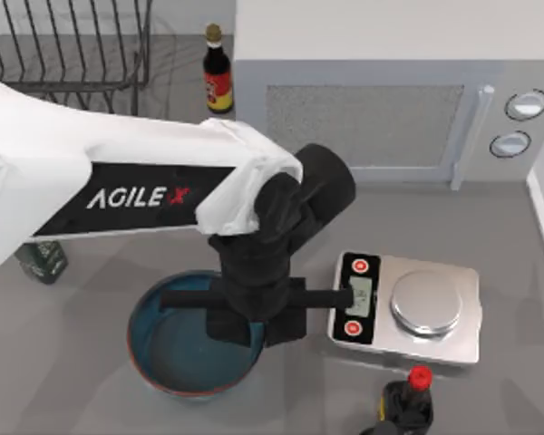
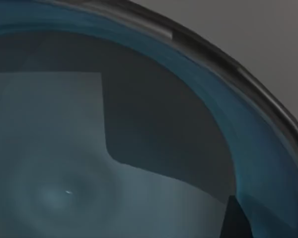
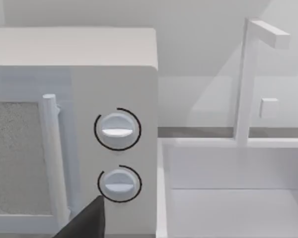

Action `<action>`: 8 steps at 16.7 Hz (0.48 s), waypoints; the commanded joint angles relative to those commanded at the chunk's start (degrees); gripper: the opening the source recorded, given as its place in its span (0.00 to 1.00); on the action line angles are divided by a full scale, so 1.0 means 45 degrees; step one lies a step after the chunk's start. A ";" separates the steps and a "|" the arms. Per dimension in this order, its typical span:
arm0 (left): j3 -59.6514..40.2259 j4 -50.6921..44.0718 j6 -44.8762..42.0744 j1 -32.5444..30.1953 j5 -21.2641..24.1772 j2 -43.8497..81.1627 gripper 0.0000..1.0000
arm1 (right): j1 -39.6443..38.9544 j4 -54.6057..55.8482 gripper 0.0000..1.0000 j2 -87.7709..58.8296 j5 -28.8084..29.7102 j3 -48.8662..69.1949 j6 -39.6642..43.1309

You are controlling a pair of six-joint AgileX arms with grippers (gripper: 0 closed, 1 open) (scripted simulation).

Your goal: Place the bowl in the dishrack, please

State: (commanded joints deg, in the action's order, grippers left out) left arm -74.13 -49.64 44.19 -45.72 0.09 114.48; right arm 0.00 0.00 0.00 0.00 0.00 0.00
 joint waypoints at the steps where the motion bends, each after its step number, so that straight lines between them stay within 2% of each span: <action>1: 0.0000 0.0000 0.0000 0.0000 0.0000 0.0000 0.00 | 0.0000 0.0000 1.00 0.0000 0.0000 0.0000 0.0000; 8: -0.0070 -0.0165 -0.0105 0.0010 0.0014 -0.0104 0.00 | 0.0000 0.0000 1.00 0.0000 0.0000 0.0000 0.0000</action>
State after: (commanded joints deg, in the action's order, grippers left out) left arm -74.45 -50.38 43.72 -45.67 0.16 114.01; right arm 0.00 0.00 0.00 0.00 0.00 0.00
